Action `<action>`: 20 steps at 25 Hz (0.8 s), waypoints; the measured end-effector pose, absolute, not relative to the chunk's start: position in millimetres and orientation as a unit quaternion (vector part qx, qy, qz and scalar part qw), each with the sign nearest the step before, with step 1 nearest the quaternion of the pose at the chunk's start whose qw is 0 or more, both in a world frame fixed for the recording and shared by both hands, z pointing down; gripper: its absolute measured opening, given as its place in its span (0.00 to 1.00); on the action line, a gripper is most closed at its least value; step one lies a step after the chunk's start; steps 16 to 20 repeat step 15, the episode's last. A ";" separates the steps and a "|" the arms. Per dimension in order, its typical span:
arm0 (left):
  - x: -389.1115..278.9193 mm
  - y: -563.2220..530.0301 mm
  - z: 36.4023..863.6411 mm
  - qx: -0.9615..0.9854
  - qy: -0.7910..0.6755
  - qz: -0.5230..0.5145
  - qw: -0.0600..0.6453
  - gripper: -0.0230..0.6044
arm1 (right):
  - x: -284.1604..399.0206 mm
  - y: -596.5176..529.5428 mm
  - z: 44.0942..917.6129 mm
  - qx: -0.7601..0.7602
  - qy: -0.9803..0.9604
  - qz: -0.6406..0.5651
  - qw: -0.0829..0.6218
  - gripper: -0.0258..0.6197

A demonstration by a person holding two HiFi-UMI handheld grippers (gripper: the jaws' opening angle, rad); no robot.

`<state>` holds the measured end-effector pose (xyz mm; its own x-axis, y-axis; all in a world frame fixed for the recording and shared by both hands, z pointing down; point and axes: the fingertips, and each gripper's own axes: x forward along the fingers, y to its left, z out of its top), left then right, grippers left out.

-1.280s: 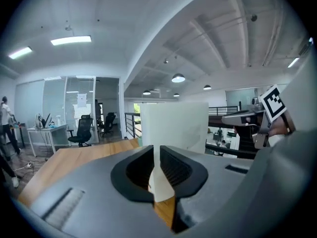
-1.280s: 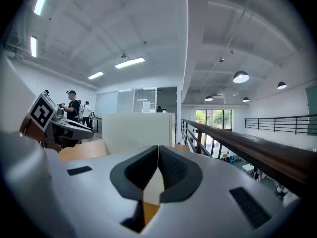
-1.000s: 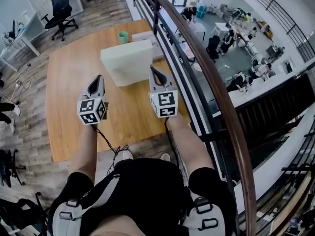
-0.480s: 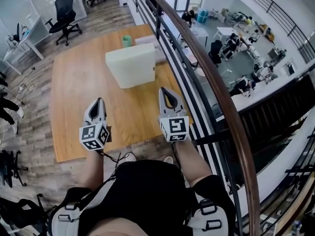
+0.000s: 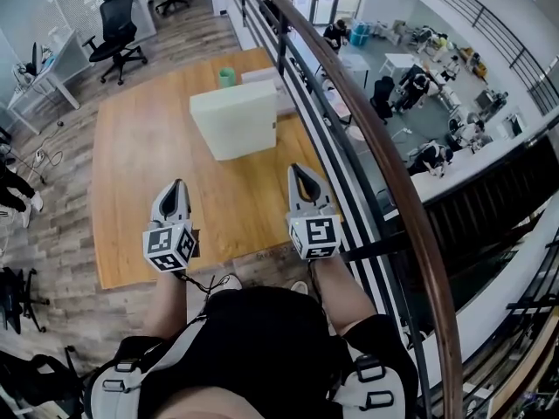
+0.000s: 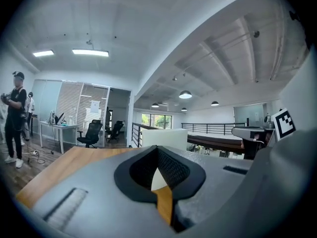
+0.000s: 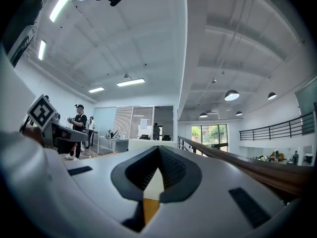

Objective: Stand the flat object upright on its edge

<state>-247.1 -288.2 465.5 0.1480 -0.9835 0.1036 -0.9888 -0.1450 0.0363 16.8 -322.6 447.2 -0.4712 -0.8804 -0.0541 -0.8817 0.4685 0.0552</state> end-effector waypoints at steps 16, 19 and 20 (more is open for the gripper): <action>-247.7 -287.3 464.2 0.757 -0.651 0.039 0.042 0.04 | 9.6 -326.2 446.1 -0.514 0.857 0.036 0.006 0.05; -247.7 -287.3 464.2 0.757 -0.651 0.039 0.042 0.04 | 9.6 -326.2 446.1 -0.514 0.857 0.036 0.006 0.05; -247.7 -287.3 464.2 0.757 -0.651 0.039 0.042 0.04 | 9.6 -326.2 446.1 -0.514 0.857 0.036 0.006 0.05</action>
